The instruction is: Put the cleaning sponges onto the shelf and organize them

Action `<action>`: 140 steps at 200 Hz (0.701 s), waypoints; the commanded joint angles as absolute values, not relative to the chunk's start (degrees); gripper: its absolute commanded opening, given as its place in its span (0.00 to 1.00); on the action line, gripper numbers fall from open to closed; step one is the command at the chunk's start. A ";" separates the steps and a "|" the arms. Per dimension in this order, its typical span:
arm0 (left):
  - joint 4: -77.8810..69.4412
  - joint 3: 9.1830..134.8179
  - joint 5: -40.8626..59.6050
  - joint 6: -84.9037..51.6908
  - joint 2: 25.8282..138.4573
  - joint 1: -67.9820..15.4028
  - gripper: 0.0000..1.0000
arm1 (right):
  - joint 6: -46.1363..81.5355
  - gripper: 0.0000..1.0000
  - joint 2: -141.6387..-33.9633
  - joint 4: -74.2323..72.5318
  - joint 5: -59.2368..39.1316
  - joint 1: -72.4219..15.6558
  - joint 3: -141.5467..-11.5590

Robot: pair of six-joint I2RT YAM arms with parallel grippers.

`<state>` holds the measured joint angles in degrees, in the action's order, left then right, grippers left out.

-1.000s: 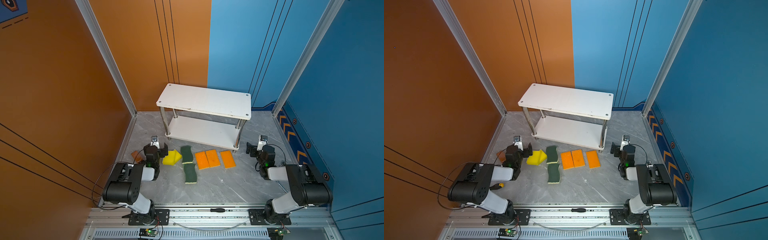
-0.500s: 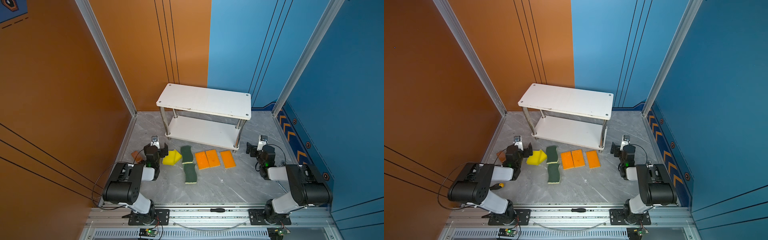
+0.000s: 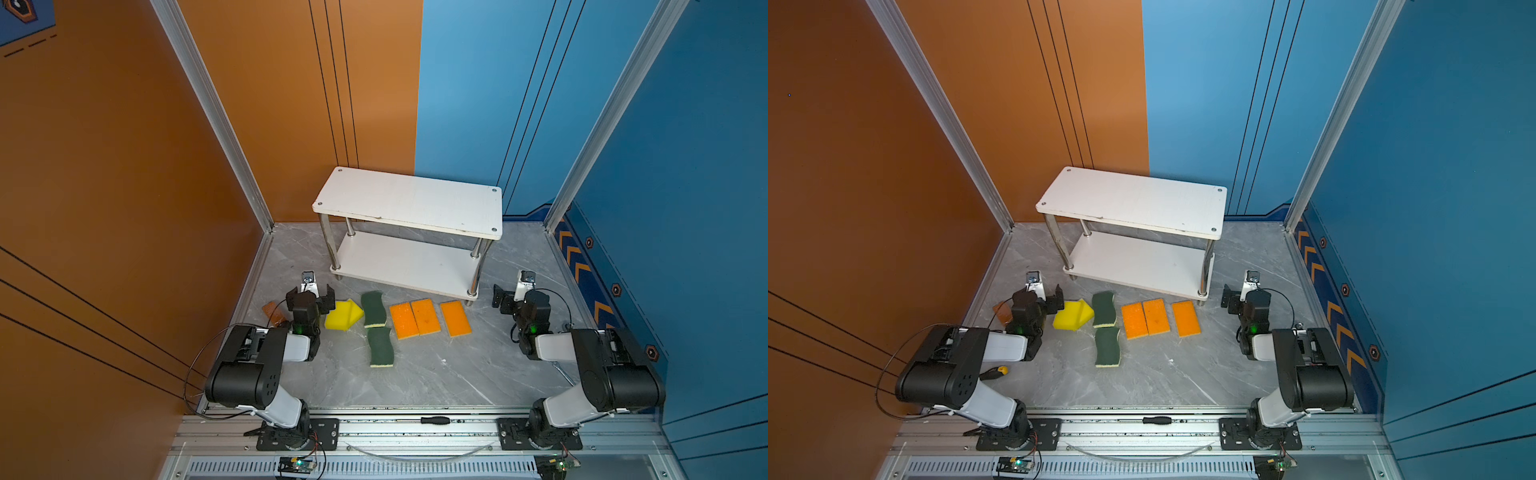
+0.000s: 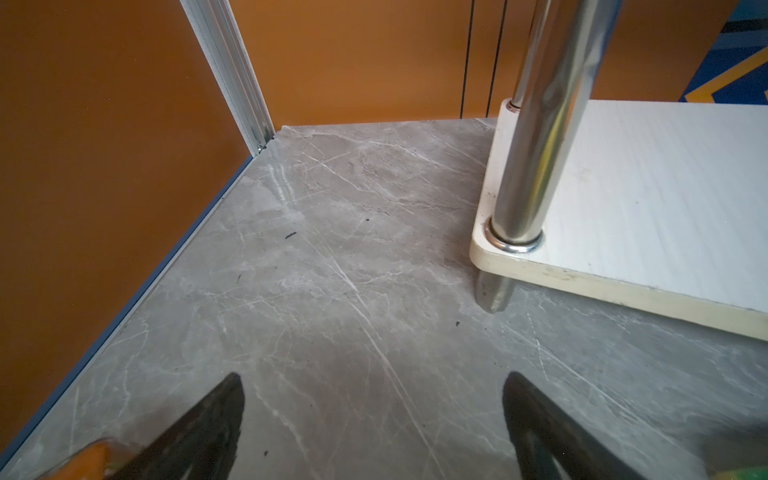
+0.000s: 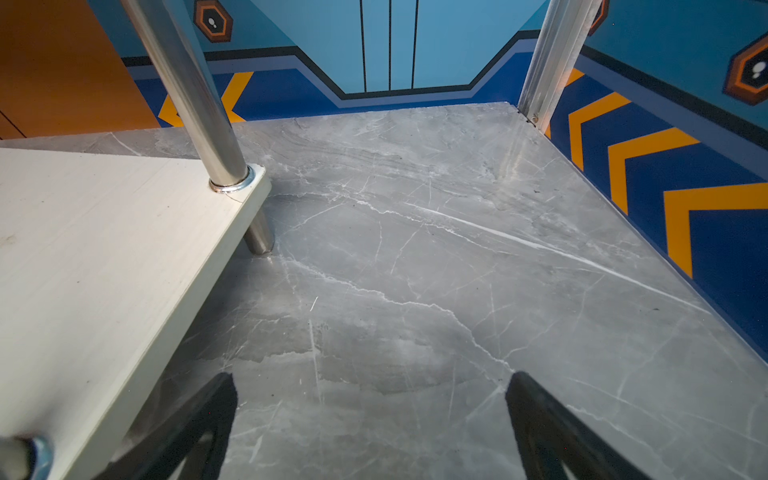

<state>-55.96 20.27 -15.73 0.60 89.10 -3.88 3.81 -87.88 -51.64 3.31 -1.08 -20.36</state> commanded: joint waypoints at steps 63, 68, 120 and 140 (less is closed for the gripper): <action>-55.68 16.92 -17.44 2.68 80.82 -5.88 0.98 | 1.72 1.00 -88.03 -55.82 7.83 -3.06 -19.32; -55.23 16.84 -17.60 2.73 80.06 -5.97 0.98 | 1.72 1.00 -87.46 -56.02 7.81 -3.11 -18.97; -49.50 16.96 -19.35 0.85 68.85 -6.86 0.97 | 1.58 1.00 -77.20 -47.67 7.55 -3.33 -18.82; -41.69 19.62 -18.13 -2.06 64.56 -7.16 0.98 | 2.98 1.00 -69.84 -39.06 7.21 -3.41 -20.08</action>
<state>-50.28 17.41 -18.44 1.15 68.77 -6.57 2.74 -76.90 -48.69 6.31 -3.03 -18.83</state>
